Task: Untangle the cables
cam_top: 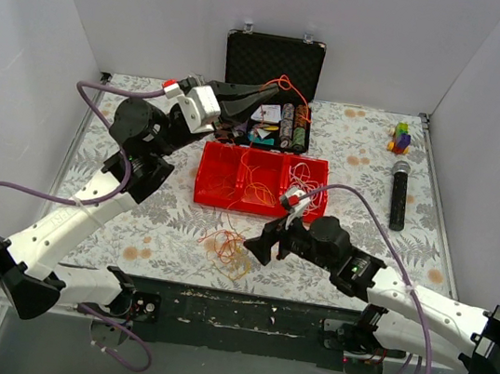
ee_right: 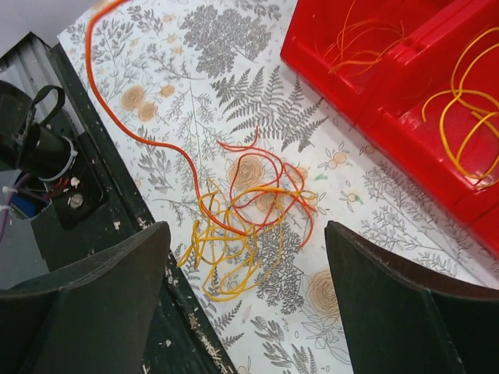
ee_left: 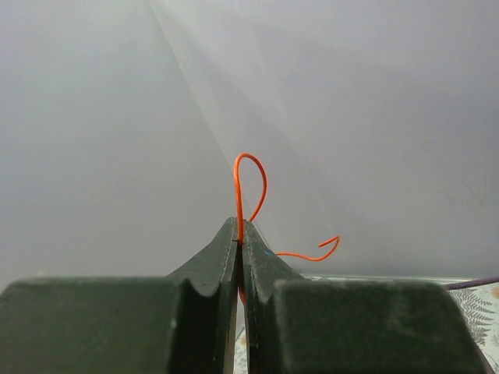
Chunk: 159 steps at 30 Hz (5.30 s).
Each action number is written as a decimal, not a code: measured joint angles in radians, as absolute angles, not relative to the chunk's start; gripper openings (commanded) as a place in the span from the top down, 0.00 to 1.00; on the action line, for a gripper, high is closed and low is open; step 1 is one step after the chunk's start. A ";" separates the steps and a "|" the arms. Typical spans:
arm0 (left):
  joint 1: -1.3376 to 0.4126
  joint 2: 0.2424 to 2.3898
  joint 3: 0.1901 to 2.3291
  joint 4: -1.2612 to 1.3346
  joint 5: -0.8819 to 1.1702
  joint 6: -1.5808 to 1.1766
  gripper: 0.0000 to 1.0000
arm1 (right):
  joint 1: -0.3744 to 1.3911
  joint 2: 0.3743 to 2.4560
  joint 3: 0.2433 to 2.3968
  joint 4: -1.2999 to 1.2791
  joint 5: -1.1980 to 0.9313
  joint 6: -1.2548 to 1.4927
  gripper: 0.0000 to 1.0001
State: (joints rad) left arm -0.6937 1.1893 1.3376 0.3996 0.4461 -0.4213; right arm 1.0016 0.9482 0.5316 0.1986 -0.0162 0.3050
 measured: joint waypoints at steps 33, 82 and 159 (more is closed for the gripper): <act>-0.694 1.152 1.299 0.392 0.490 -0.315 1.00 | 1.127 1.121 0.498 0.349 0.072 0.453 0.36; -0.676 1.182 0.962 0.494 0.326 0.149 1.00 | 1.135 0.749 0.283 0.137 0.297 0.591 0.99; -0.363 1.343 0.505 0.567 0.197 -0.316 1.00 | 1.135 0.571 0.278 -0.028 0.368 0.649 0.99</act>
State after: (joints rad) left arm -0.3626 1.3434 0.5053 0.5667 0.1970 -0.3164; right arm 1.1347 0.5713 0.2783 -0.0277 0.3676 0.6495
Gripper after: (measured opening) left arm 0.013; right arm 0.029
